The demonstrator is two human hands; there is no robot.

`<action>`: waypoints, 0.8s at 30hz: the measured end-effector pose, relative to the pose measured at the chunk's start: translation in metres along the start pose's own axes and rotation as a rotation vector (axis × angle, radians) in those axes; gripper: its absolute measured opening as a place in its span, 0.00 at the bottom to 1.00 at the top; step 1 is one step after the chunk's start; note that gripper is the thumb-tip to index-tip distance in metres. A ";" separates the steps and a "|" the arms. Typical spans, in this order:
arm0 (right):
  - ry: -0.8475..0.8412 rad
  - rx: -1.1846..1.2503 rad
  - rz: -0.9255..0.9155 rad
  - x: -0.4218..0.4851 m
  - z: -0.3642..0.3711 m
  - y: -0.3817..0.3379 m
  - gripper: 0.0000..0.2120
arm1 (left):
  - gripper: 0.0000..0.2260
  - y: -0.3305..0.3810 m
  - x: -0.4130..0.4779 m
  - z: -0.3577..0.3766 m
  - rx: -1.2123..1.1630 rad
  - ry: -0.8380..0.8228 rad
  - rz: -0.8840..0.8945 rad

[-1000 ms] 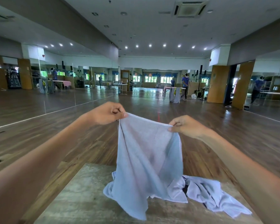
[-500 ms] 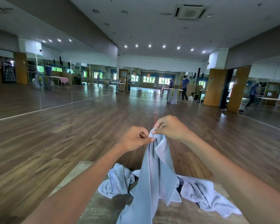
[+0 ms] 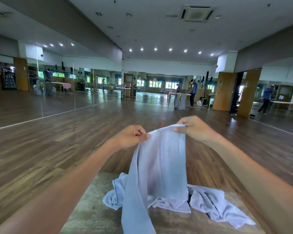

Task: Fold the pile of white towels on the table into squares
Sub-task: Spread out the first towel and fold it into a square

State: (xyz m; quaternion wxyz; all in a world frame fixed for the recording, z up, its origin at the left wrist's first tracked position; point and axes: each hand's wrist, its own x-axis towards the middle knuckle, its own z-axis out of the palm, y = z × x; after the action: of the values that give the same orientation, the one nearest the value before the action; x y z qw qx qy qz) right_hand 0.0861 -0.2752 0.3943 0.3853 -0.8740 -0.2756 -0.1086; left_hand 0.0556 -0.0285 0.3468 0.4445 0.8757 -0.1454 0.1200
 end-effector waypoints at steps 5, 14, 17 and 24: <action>0.023 -0.122 -0.129 0.005 0.019 -0.019 0.06 | 0.07 0.010 -0.007 0.042 -0.170 -0.015 0.112; -0.045 -0.019 -0.091 -0.003 0.008 -0.009 0.08 | 0.07 0.023 0.002 0.040 -0.122 0.205 0.248; -0.217 -0.037 -0.046 -0.009 0.005 -0.003 0.09 | 0.08 0.026 0.004 0.031 -0.084 0.213 0.291; -0.155 0.226 -0.005 -0.009 0.004 0.000 0.04 | 0.13 0.031 0.002 0.022 -0.086 0.100 0.259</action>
State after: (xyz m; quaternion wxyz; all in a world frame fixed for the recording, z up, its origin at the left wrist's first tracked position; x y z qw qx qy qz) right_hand 0.0784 -0.2760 0.3876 0.4587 -0.8300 -0.3171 -0.0097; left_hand 0.0481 -0.0638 0.3579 0.4690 0.8228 -0.2399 0.2134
